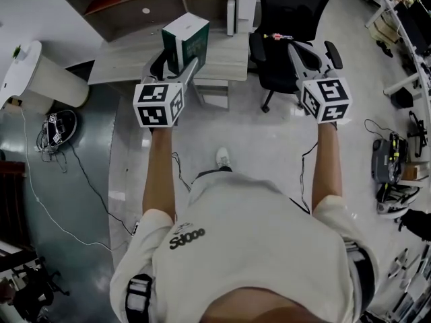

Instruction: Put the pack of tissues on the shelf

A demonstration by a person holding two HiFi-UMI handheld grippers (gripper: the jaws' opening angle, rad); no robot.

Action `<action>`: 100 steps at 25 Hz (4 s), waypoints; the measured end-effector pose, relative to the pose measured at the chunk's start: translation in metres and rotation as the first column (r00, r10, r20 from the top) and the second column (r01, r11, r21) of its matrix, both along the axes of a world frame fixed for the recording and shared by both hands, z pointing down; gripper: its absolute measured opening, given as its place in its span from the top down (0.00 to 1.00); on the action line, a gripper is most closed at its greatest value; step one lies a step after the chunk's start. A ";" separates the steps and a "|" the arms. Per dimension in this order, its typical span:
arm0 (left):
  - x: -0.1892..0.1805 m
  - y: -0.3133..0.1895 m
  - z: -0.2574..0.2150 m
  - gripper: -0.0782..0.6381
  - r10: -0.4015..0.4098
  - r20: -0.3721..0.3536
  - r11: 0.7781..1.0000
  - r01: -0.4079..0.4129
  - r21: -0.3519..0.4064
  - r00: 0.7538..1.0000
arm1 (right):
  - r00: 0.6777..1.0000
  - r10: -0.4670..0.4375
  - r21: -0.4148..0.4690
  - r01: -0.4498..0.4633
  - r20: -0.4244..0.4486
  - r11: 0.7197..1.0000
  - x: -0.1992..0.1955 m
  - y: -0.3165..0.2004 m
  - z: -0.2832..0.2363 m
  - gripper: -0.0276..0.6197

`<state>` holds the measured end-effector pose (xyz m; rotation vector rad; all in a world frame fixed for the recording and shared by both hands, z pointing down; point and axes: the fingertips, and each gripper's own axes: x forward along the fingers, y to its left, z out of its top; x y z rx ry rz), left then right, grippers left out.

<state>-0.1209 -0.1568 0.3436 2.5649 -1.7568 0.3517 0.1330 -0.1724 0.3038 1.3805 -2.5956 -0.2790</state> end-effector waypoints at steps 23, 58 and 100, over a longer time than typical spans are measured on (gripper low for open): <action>-0.014 -0.243 0.022 0.42 0.131 -0.059 0.991 -0.132 -0.028 0.990 | 0.988 0.154 -0.048 -0.153 0.019 0.987 -0.025 -0.195 0.023 0.95; 0.011 -0.545 0.086 0.42 -0.046 -0.066 0.997 0.042 -0.058 0.997 | 0.993 0.100 -0.196 -0.086 0.061 0.977 -0.001 -0.473 0.065 0.95; -0.058 -0.309 0.050 0.87 -0.024 -0.031 0.998 0.025 0.057 0.999 | 0.999 0.029 -0.091 -0.027 0.020 0.995 -0.047 -0.274 0.046 0.95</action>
